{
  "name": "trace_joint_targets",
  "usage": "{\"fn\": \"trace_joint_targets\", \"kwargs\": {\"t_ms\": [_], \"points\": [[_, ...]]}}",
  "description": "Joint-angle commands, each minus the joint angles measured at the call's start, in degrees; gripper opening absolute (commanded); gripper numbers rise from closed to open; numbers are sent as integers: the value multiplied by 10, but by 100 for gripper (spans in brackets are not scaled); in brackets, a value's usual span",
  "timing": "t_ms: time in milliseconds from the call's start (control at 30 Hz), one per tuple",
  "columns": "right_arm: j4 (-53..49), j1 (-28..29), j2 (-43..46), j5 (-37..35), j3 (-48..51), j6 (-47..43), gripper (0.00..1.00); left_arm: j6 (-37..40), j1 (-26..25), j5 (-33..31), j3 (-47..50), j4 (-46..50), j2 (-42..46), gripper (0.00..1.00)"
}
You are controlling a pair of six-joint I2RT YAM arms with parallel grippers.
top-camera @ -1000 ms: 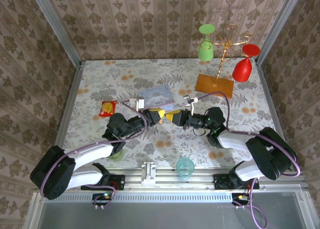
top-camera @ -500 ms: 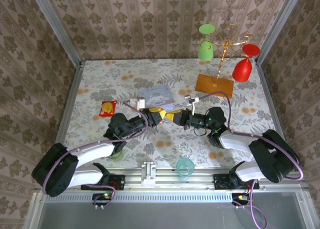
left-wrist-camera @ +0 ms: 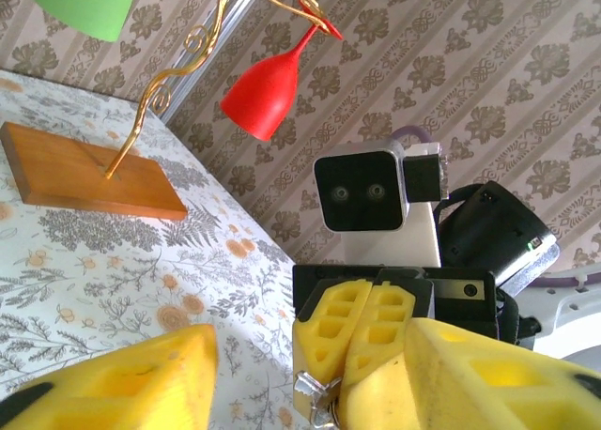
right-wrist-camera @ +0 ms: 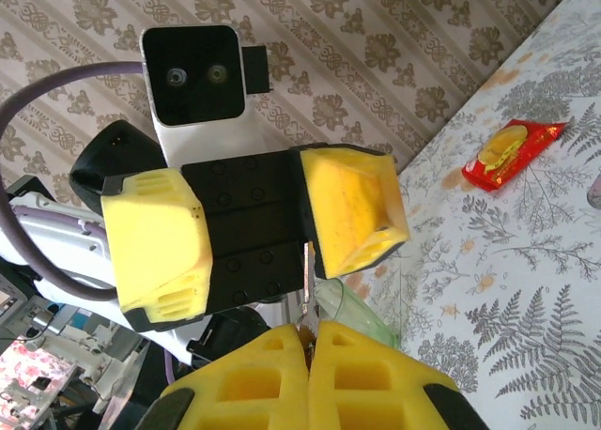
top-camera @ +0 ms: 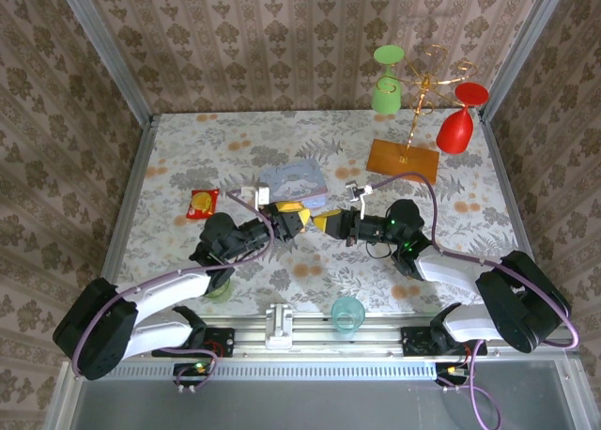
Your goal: Unlock a padlock with a key
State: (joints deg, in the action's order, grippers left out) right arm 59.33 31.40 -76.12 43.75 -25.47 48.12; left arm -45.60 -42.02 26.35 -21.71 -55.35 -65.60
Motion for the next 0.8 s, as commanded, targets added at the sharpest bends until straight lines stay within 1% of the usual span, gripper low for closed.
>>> {"fn": "trace_joint_targets", "kwargs": {"t_ms": [0, 167, 200, 400, 467, 533, 633, 700, 767], "points": [[-4, 2, 9, 3, -2, -6, 0, 21, -3, 12, -12, 19, 2, 48], [-7, 2, 7, 8, -7, -4, 0, 7, -6, 7, -2, -4, -16, 46], [-10, 2, 5, 10, -9, -4, 0, 4, -6, 7, 0, -10, -18, 44], [-12, 2, -10, 19, -17, -2, 0, 2, -6, 19, -10, -16, -24, 28], [-6, 2, -14, 17, -18, 1, 0, 1, -7, 24, -10, -18, -28, 20], [-5, 1, -16, 13, -17, 0, 0, -1, -7, 26, -9, -22, -30, 13], [-5, 1, -19, 13, -19, -1, 0, -2, -8, 26, -7, -23, -31, 7], [-5, 1, -19, 11, -18, 0, 0, -2, -8, 25, -7, -21, -31, 0], [-6, 1, -20, 9, -18, -1, 2, -2, -8, 23, -7, -20, -31, 0]]}}
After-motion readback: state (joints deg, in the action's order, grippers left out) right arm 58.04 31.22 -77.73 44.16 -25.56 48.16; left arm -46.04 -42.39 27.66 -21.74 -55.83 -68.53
